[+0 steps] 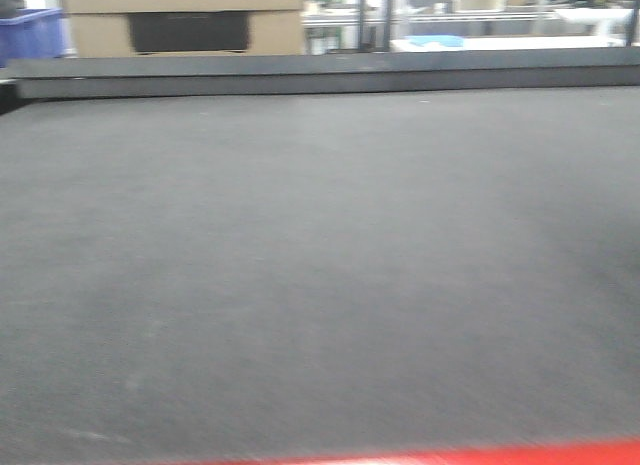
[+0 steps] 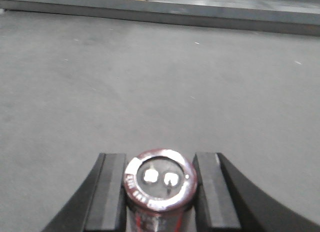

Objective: Place cylindrical capacitor in blue bin on shelf
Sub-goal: 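Keep both cylinders gripped while the base drives to the blue-bin shelf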

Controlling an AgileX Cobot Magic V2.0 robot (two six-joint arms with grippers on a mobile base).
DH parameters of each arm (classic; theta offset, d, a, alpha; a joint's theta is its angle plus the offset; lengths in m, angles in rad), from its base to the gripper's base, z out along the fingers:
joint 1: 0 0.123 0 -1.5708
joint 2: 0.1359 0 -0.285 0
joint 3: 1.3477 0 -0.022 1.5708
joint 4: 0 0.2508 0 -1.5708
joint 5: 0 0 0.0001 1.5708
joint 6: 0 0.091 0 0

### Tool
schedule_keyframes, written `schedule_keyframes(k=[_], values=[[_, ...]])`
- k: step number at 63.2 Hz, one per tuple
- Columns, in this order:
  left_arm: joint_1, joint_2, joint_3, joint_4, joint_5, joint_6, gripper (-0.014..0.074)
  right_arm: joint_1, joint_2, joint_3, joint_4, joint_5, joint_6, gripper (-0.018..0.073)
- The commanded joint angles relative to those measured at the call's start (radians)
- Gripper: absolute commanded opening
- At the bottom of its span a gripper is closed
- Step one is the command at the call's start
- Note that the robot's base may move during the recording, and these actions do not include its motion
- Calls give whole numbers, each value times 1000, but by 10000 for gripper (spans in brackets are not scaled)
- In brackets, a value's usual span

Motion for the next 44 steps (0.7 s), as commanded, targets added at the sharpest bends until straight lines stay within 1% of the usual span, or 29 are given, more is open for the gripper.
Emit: schedule_keyframes(k=[1,44], values=[[-5,-7,-10,-3,-12,1,-111,-1,-5,-7,-12,-31,0,-154],[-5,-7,-10,-3,-12,1,-111,-1,-5,-7,-12,-31,0,-154]])
